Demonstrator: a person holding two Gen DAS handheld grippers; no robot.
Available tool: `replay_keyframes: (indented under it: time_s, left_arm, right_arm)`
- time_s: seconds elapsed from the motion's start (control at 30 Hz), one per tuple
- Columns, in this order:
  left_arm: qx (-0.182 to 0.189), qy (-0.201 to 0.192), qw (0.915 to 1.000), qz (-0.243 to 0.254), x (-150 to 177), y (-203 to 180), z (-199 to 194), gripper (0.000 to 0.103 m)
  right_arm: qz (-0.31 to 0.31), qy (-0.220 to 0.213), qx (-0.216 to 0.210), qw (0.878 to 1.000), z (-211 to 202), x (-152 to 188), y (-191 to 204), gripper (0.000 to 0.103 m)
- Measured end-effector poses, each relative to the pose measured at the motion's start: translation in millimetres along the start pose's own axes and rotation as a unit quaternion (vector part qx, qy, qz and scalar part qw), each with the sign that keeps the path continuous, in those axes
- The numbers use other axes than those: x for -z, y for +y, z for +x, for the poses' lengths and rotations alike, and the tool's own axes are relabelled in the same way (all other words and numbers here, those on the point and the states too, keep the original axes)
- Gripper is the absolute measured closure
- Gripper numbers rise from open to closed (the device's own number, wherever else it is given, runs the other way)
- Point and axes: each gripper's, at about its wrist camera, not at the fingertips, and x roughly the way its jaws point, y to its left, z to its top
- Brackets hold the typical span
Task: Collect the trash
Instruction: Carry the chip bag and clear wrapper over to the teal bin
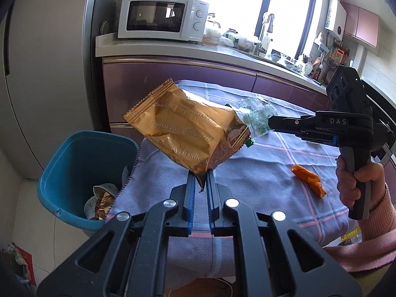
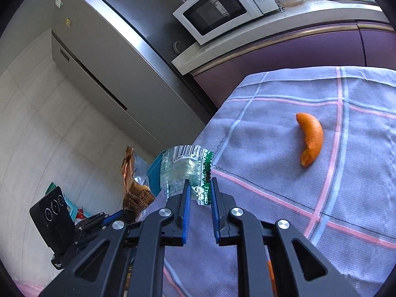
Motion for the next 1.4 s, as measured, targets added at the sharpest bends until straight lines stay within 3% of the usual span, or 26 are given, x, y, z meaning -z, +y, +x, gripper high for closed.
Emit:
replay_keyframes:
  time_s: [0.6,1.4]
  left_arm:
    - [-0.072,-0.015,0.9957,-0.056,0,74,-27,0.094]
    - [-0.114,0.020,0.9873,-0.109,17,126,-1,0.094]
  right_arm:
    - [-0.053,0.038,-0.023,0.998,49,-8,58,0.089]
    - [-0.078,0.090,-0.012,0.993,129,-15,97,0.089]
